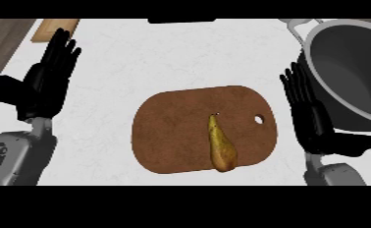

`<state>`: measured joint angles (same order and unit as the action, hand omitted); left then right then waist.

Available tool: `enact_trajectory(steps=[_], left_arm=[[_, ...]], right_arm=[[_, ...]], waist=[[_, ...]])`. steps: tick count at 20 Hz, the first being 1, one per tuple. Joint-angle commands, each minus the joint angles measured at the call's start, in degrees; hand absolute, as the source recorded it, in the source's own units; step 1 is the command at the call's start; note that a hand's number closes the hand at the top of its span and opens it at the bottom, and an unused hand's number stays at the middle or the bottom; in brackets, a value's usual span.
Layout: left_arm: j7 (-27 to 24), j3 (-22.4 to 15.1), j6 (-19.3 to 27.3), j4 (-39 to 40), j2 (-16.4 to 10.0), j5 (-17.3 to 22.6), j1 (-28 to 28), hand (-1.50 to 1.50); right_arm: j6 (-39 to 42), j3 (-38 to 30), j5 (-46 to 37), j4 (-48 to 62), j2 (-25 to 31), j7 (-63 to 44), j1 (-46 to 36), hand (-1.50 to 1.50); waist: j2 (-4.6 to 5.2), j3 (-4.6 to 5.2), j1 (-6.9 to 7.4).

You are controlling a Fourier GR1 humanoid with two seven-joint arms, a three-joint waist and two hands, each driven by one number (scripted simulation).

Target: Pick the pear from the cutting board and place it in the pot

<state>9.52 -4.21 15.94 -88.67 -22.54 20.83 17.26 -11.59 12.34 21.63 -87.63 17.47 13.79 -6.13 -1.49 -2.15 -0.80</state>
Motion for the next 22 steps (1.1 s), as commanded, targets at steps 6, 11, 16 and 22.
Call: enact_trajectory(steps=[6, 11, 16, 22], left_arm=[[-0.3, -1.2, 3.1, -0.7, -1.4, -5.8, 1.5, 0.0], [-1.3, -1.0, 2.1, 1.5, 0.9, -5.1, -1.7, 0.0], [-2.7, 2.8, -1.8, 0.6, -1.2, -3.2, -5.3, 0.0], [0.2, 0.6, 1.7, -5.1, 0.5, -6.0, -7.6, 0.0]], right_arm=[[14.0, 4.6, -8.4, 3.4, 11.9, -3.9, -22.4, 1.5], [11.7, 7.0, -22.4, 18.9, 9.7, 11.5, -26.1, -1.5], [18.9, 5.6, -22.2, 18.5, 10.9, 20.1, -26.8, -1.5], [28.7, 9.6, -23.8, 5.8, 17.8, 4.1, -28.8, -1.5]], waist=[[2.04, 2.26, 5.37], [2.0, 2.12, 2.52], [1.58, 2.16, 1.55], [1.0, 2.22, 0.89]])
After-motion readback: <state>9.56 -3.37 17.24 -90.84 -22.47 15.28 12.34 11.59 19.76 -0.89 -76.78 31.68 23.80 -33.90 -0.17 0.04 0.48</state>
